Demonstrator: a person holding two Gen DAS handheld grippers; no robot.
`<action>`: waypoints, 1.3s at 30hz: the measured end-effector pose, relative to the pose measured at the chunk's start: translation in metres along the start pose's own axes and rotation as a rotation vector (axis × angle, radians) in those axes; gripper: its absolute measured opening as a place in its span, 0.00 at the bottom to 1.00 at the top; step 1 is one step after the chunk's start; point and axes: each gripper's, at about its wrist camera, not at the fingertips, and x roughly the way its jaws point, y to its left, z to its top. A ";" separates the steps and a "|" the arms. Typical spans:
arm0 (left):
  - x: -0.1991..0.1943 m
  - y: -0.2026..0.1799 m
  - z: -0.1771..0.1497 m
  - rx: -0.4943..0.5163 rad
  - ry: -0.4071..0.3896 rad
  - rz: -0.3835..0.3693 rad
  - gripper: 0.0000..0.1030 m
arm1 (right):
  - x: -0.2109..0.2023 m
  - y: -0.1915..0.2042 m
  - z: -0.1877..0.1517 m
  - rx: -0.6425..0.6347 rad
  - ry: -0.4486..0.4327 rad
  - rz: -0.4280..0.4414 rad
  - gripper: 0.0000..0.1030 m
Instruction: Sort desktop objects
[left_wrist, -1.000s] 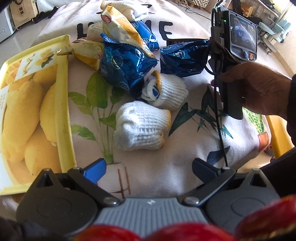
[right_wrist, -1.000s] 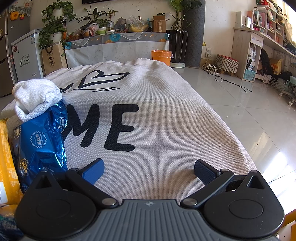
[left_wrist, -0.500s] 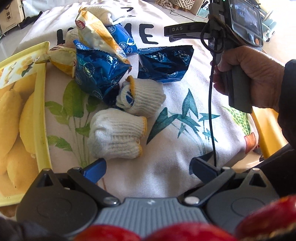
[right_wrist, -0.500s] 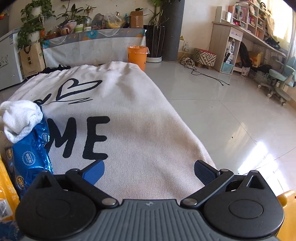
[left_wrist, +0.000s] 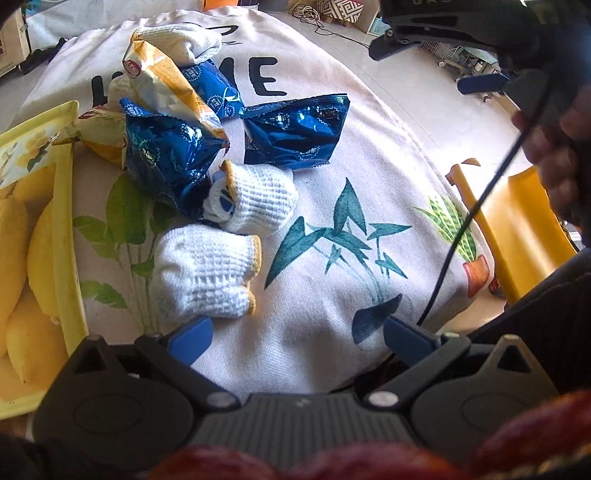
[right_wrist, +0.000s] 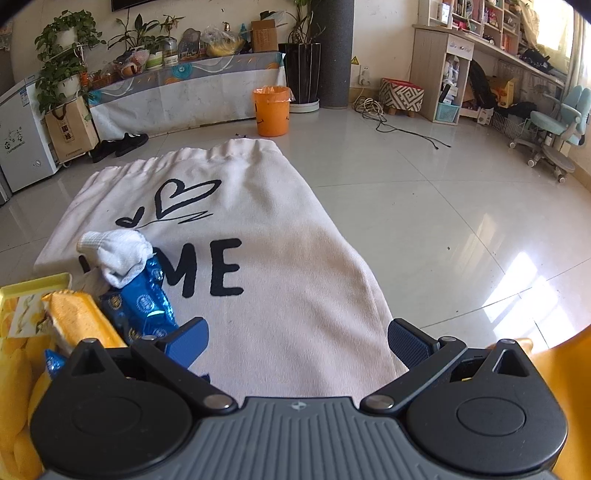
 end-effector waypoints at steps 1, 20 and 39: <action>0.000 0.000 0.000 0.006 -0.002 0.009 0.99 | -0.004 -0.002 -0.007 0.011 0.024 0.017 1.00; 0.017 0.012 0.003 -0.256 -0.029 0.004 0.99 | -0.010 -0.027 -0.008 0.214 0.093 0.145 1.00; 0.052 0.008 0.068 -0.318 -0.001 0.024 0.99 | -0.018 -0.046 0.007 0.311 0.042 0.156 1.00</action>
